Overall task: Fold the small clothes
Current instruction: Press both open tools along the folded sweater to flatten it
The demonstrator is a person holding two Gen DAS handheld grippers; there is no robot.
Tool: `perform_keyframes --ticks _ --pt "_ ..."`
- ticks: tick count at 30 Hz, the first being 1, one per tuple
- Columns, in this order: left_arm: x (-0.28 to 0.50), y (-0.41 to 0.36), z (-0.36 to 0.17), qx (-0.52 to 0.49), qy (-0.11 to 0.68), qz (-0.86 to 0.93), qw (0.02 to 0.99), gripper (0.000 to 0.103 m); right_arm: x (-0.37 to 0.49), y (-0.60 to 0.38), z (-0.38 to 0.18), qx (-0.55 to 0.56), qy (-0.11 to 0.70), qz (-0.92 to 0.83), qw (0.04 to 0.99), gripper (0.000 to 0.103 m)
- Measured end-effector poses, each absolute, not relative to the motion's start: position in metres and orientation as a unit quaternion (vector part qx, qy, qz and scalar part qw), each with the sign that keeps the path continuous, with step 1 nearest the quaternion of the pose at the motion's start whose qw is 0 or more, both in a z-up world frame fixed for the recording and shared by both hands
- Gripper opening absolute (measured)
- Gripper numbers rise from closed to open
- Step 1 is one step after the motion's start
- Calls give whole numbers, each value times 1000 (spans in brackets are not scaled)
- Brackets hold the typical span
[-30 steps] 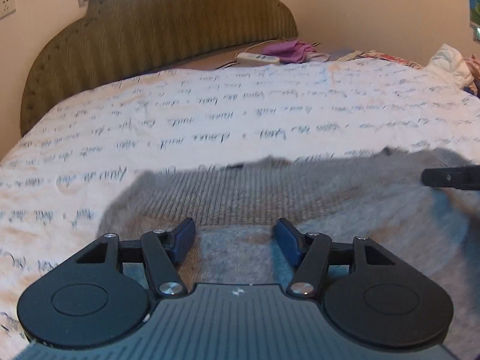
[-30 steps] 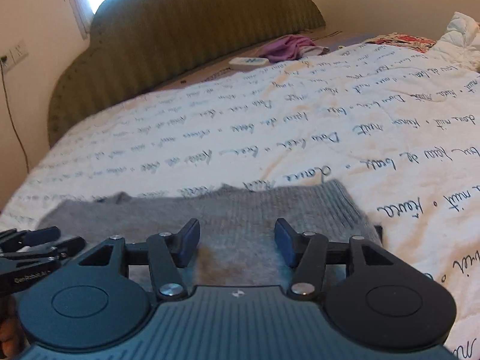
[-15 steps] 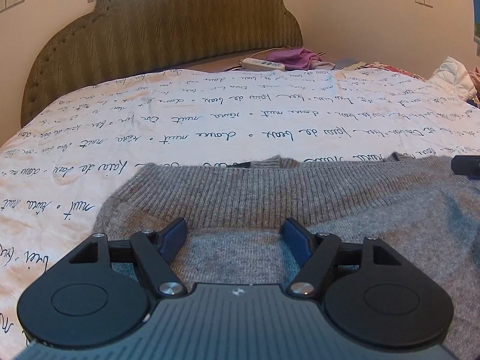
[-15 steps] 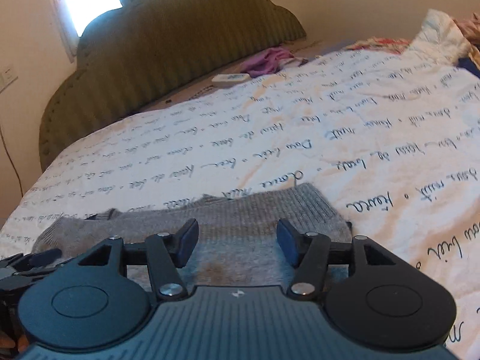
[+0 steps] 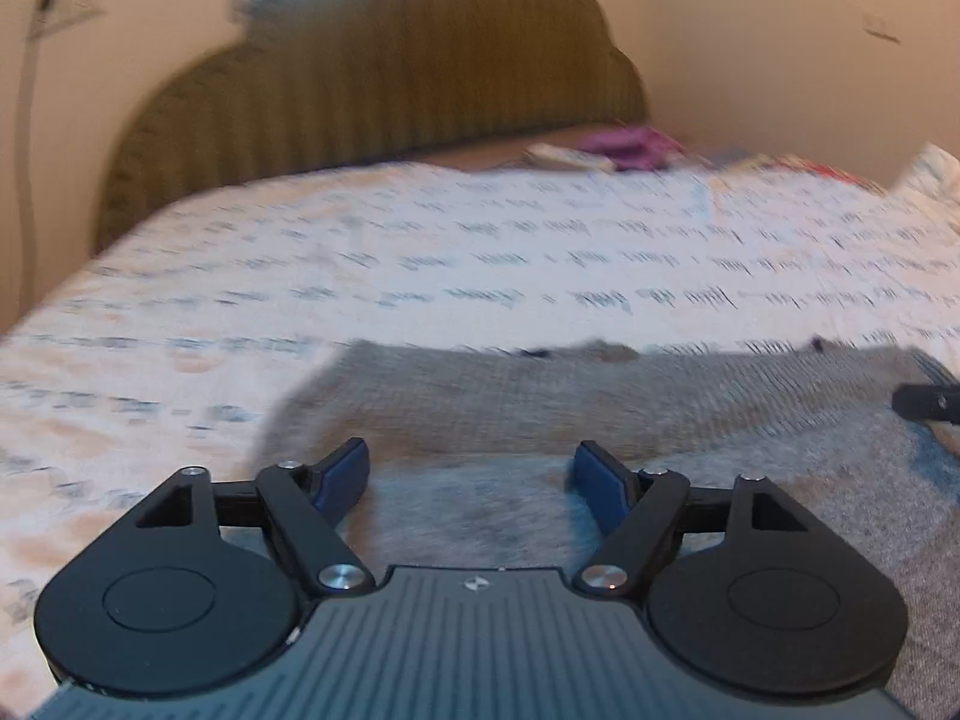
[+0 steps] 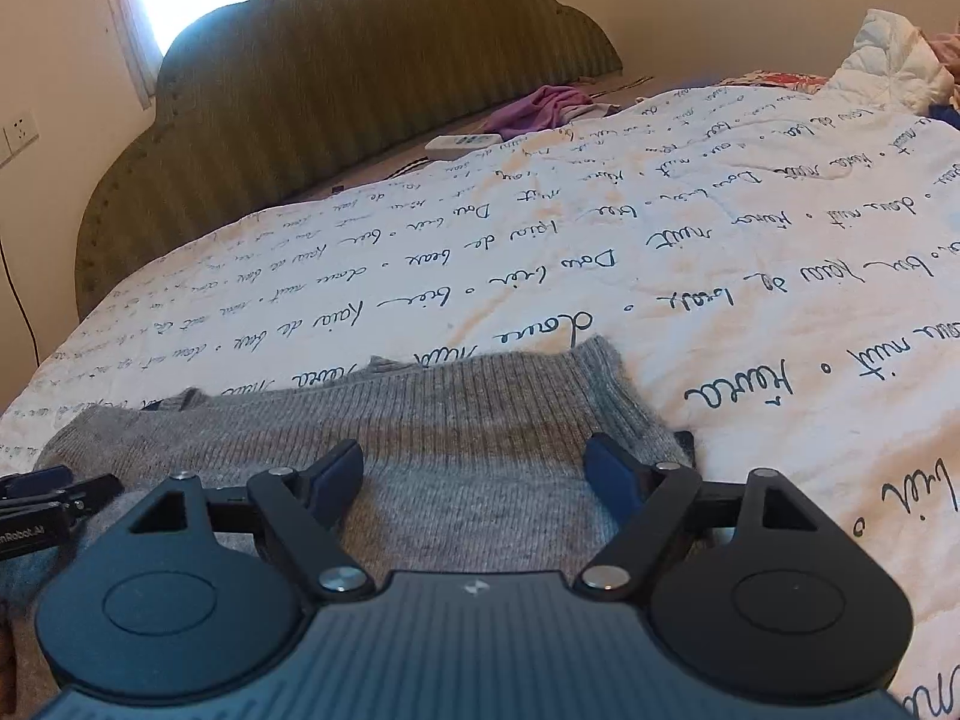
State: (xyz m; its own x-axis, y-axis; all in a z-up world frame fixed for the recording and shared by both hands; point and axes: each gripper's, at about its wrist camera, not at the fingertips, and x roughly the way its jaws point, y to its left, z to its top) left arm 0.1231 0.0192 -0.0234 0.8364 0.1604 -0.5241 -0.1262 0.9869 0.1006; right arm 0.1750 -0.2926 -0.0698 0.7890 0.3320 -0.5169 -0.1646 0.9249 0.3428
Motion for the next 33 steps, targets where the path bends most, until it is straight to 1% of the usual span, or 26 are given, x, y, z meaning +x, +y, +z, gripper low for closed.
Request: perform_keyframes --ticks 2,4,5,7,9,10,12,14,17,21,23,25,28,33 --pt "94 31 -10 -3 261 72 963 84 173 -292 -69 141 294 131 936 81" --pt "68 42 -3 -48 254 33 965 88 172 -295 -70 148 292 133 935 81" --pt "58 42 -2 -53 257 21 965 89 173 -296 -70 153 292 134 935 81" --pt "51 37 -5 -42 278 3 960 91 173 -299 -71 163 291 138 933 82" --pt "57 32 -25 -30 330 -12 944 95 173 -300 -71 167 290 140 932 82" --pt "59 33 -34 -23 330 -9 944 97 173 -299 -71 167 290 140 932 82" --pt "61 36 -35 -35 324 -16 945 101 173 -299 -71 168 290 140 932 82" --pt "65 35 -34 -29 329 -13 944 101 173 -300 -71 171 289 140 931 82" --pt "53 28 -24 -9 324 -5 946 90 173 -301 -72 175 288 142 931 82" --pt "19 32 -9 -30 315 -21 948 92 173 -303 -72 180 287 143 930 82" --pt "10 34 -7 -25 320 -7 947 92 167 -304 -66 179 287 134 932 82" --pt "5 35 -8 -15 324 -1 946 91 147 -303 -54 170 286 121 935 83" --pt "-2 34 -11 0 319 -2 948 91 106 -296 -40 161 282 145 935 84" --pt "1 19 -22 20 321 -28 947 92 65 -258 -49 68 307 147 938 86"
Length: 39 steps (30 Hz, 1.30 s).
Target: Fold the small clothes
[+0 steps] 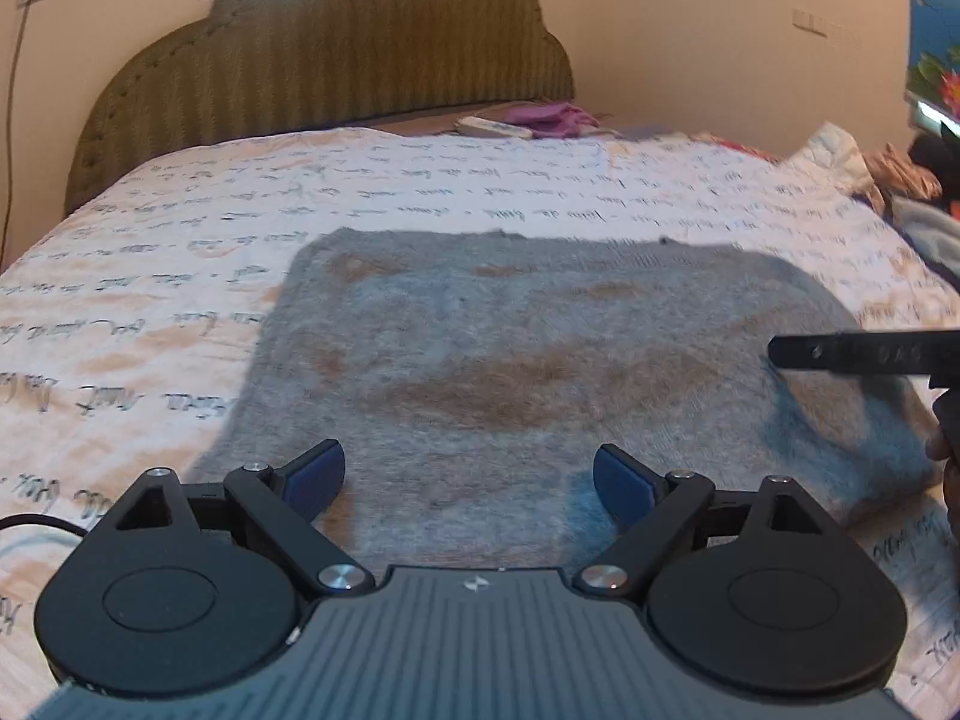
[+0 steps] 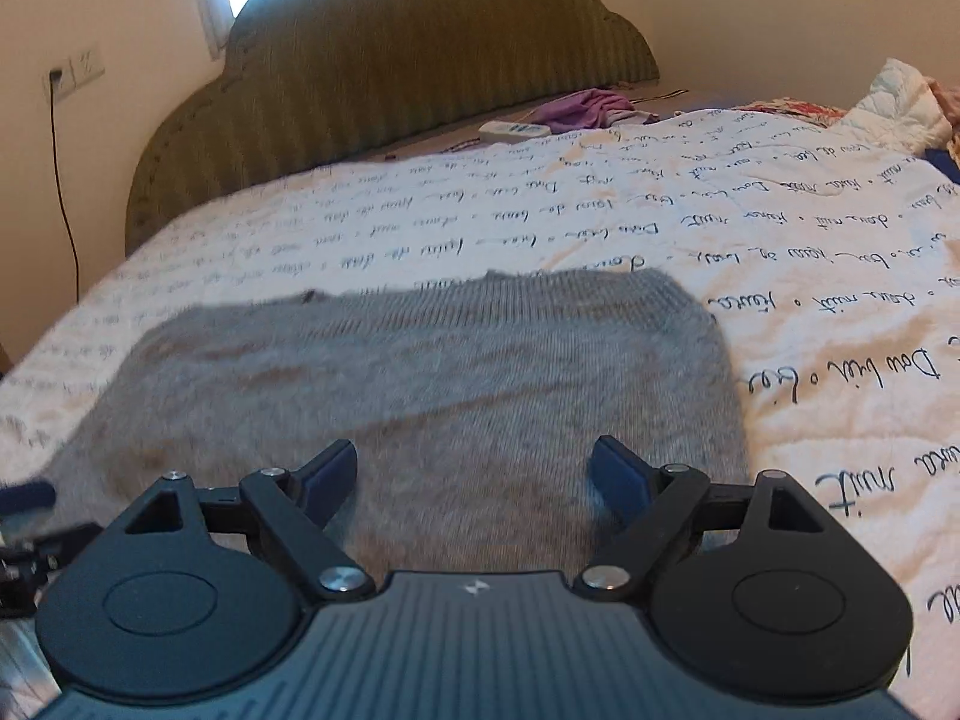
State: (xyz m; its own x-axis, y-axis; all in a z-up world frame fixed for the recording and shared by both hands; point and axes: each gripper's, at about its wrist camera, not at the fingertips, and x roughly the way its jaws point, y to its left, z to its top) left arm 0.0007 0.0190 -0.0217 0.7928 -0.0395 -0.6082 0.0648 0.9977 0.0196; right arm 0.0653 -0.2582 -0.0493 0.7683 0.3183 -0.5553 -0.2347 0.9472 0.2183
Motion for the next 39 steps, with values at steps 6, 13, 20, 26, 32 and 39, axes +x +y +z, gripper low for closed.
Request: perform_keyframes --ticks 6,13,20,26,32,39 --pt "-6 15 -27 20 331 -27 943 93 34 -245 -58 17 313 120 942 93" --pt "-15 18 -26 14 333 -21 943 94 8 -259 -67 21 327 107 939 99" --pt "-24 16 -24 28 330 -22 943 94 -6 -260 -65 15 330 98 939 99" --pt "-29 18 -21 30 330 -22 943 94 -10 -263 -67 22 332 97 938 100" --pt "-40 30 -23 34 340 -15 940 95 -11 -263 -70 21 329 94 939 102" --pt "-54 63 -27 -38 369 14 929 95 -11 -262 -72 20 324 95 941 103"
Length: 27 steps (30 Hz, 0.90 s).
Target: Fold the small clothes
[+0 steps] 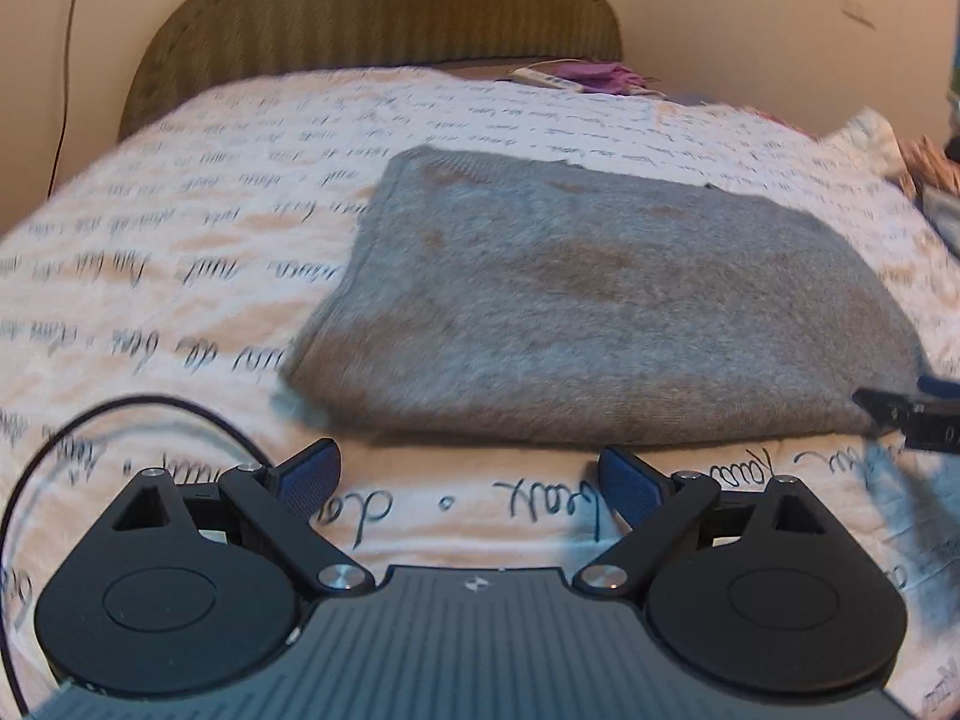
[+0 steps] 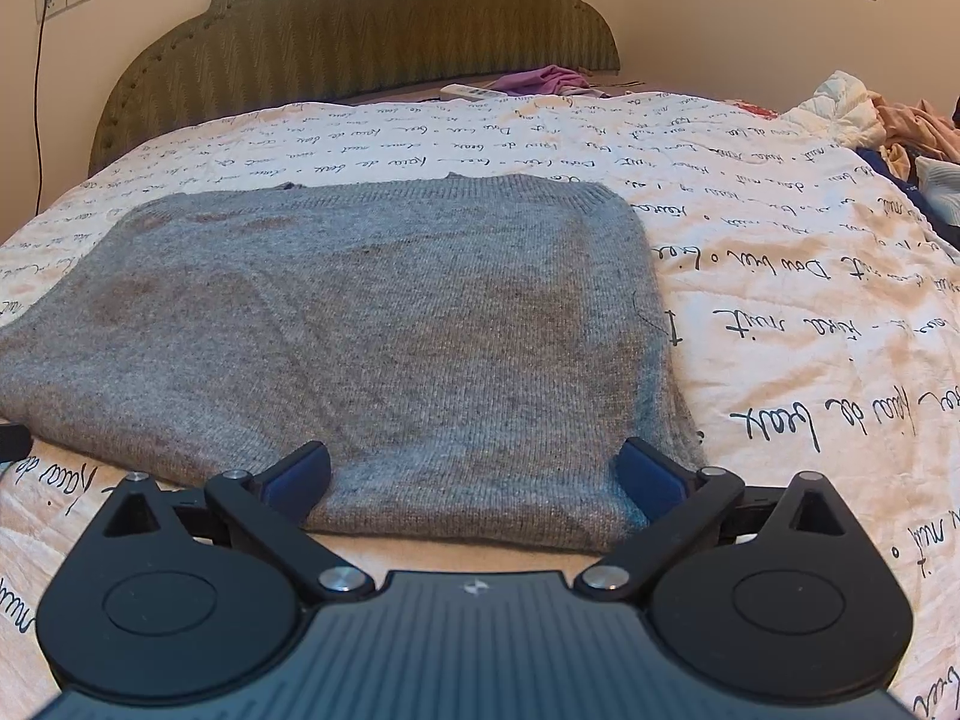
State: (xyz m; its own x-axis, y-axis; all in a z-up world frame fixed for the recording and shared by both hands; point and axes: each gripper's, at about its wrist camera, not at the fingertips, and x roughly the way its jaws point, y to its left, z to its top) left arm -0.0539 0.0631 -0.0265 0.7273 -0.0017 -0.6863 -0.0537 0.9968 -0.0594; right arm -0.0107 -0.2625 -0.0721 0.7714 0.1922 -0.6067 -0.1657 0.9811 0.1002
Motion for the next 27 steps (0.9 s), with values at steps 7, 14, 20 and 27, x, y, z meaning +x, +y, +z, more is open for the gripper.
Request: perform_keyframes --ticks 7,14,20,27 --pt "-56 119 -23 -328 342 -10 881 98 -11 -262 -73 21 322 95 942 103" --pt "-52 146 -33 -487 308 -5 817 94 -11 -263 -73 22 321 97 942 103" --pt "-42 146 -31 -466 308 24 829 77 -11 -263 -73 23 322 97 941 103" --pt "-30 130 -34 -393 289 51 872 64 -10 -262 -74 23 322 98 941 103"
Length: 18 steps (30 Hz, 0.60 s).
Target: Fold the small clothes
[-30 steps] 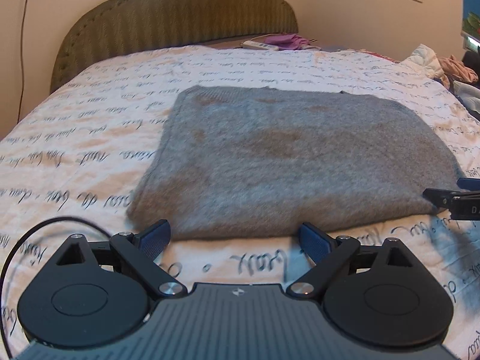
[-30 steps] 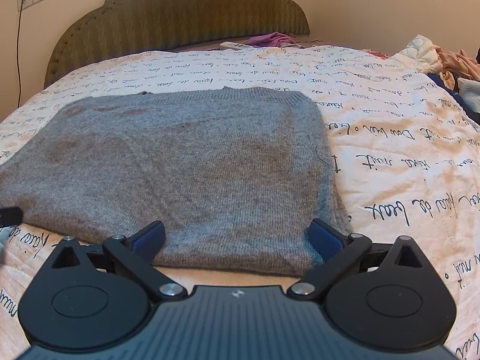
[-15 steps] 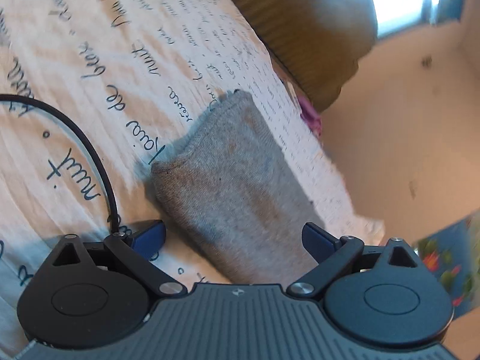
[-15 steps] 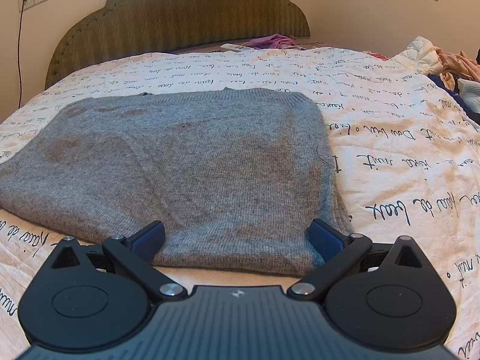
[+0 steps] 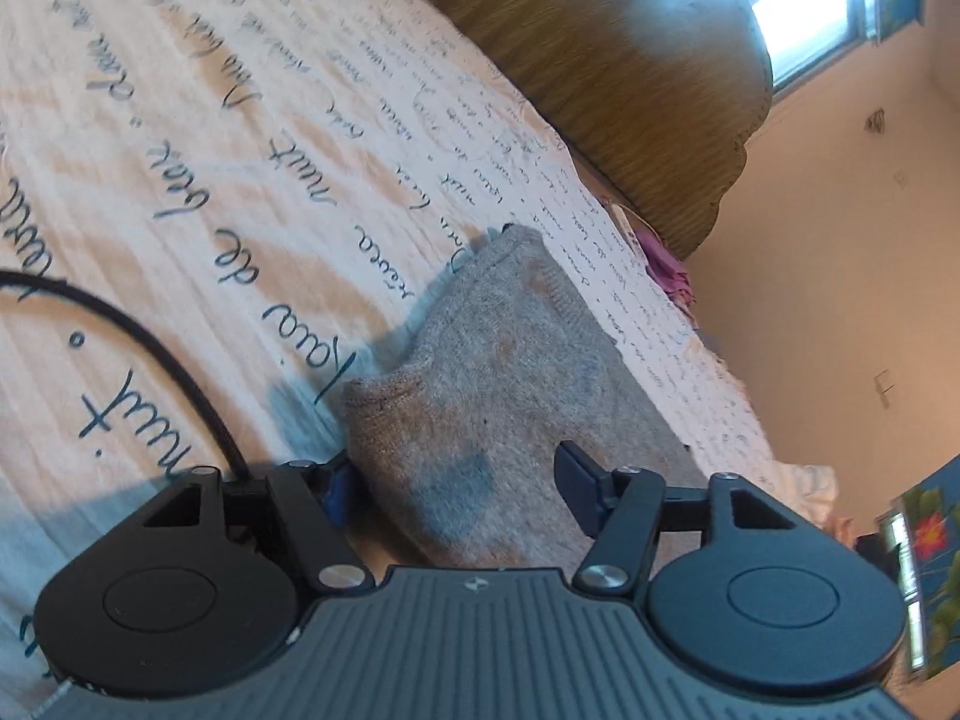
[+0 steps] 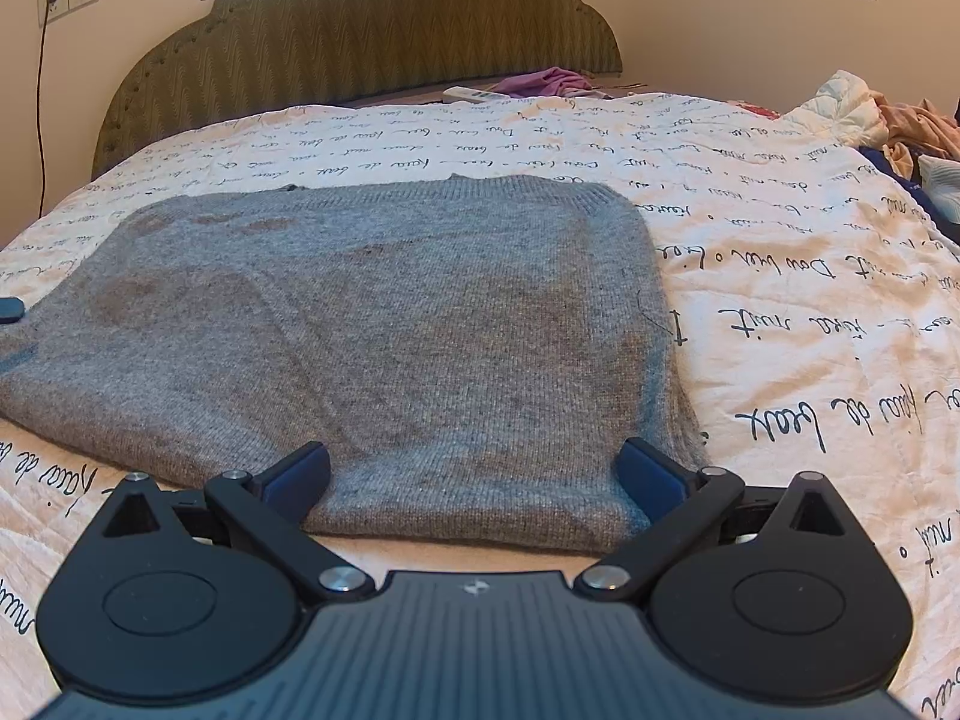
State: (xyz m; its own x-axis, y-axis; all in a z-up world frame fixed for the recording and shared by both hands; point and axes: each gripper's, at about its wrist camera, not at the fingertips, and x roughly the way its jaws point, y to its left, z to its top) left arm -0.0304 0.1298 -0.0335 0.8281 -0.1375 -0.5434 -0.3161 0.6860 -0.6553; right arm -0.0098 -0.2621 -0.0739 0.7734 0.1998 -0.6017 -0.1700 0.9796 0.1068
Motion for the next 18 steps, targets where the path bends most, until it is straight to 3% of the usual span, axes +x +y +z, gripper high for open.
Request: perform_keyframes --ticks 5,7,8,9,14,18 --pt "-28 120 -32 -356 291 81 884 30 -10 -262 -74 23 322 98 941 103" --pt "-28 123 -33 -359 293 82 883 24 -9 -262 -73 23 325 99 940 103" --pt "-29 124 -33 -358 290 85 883 9 -7 -263 -71 23 329 101 938 103" --pt "-31 125 -32 -355 288 86 885 6 -4 -264 -68 24 334 104 936 103" --pt "-35 100 -16 -290 262 73 918 3 17 -273 -19 82 319 160 931 103" --pt "-42 58 -4 -169 233 43 957 3 76 -251 10 147 386 279 867 103"
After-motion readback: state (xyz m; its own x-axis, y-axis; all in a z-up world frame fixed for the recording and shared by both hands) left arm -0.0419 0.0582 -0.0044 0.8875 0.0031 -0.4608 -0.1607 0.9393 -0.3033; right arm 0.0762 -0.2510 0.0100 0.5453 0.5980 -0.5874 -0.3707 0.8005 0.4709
